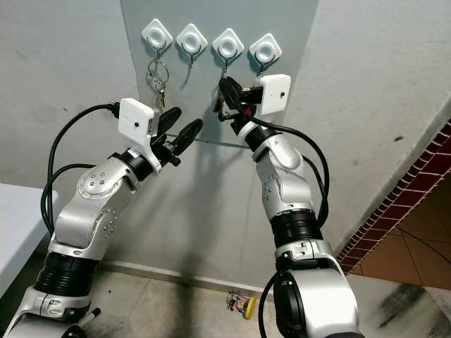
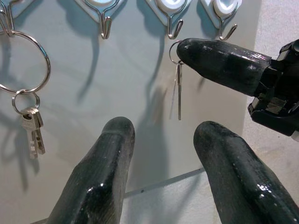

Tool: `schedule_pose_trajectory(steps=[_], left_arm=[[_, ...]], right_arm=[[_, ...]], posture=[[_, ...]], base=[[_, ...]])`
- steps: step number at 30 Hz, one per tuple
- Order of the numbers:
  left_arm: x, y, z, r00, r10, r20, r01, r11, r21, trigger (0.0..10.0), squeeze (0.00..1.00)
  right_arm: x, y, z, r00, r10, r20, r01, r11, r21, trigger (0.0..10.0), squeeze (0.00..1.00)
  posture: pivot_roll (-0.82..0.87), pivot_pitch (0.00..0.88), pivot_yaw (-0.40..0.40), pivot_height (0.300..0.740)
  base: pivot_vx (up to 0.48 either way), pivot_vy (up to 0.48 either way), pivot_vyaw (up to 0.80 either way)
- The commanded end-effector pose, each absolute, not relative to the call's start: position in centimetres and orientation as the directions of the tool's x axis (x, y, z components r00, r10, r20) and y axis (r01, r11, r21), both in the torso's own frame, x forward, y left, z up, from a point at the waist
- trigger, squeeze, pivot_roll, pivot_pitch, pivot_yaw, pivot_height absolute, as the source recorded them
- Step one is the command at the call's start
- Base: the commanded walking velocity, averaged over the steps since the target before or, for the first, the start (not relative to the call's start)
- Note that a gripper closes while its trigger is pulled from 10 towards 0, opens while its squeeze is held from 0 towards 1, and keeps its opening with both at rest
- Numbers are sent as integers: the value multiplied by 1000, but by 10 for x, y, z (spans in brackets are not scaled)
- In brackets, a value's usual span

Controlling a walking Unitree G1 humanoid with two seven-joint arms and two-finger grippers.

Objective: Hang keys on a hook

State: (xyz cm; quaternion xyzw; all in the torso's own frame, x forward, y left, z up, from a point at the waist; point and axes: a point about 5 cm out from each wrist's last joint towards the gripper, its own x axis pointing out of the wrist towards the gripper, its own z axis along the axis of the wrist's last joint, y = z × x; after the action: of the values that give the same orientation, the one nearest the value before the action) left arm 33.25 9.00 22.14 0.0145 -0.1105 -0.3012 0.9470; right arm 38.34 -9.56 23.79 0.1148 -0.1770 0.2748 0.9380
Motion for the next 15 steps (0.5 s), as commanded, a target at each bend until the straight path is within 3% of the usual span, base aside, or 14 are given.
schedule_pose_trajectory(steps=[1,15], left_arm=[[332,89,229,786,-578,219,572,814,100,10000,0],[332,88,228,787,-576,219,570,816,97,10000,0]], right_arm=[[383,-96,246,766,479,429,-569,815,106,10000,0],[379,-100,259,727,467,504,-587,803,102,10000,0]], posture=[[-76,0,-43,740],[-76,0,-45,740]], base=[[0,0,0],[0,0,0]])
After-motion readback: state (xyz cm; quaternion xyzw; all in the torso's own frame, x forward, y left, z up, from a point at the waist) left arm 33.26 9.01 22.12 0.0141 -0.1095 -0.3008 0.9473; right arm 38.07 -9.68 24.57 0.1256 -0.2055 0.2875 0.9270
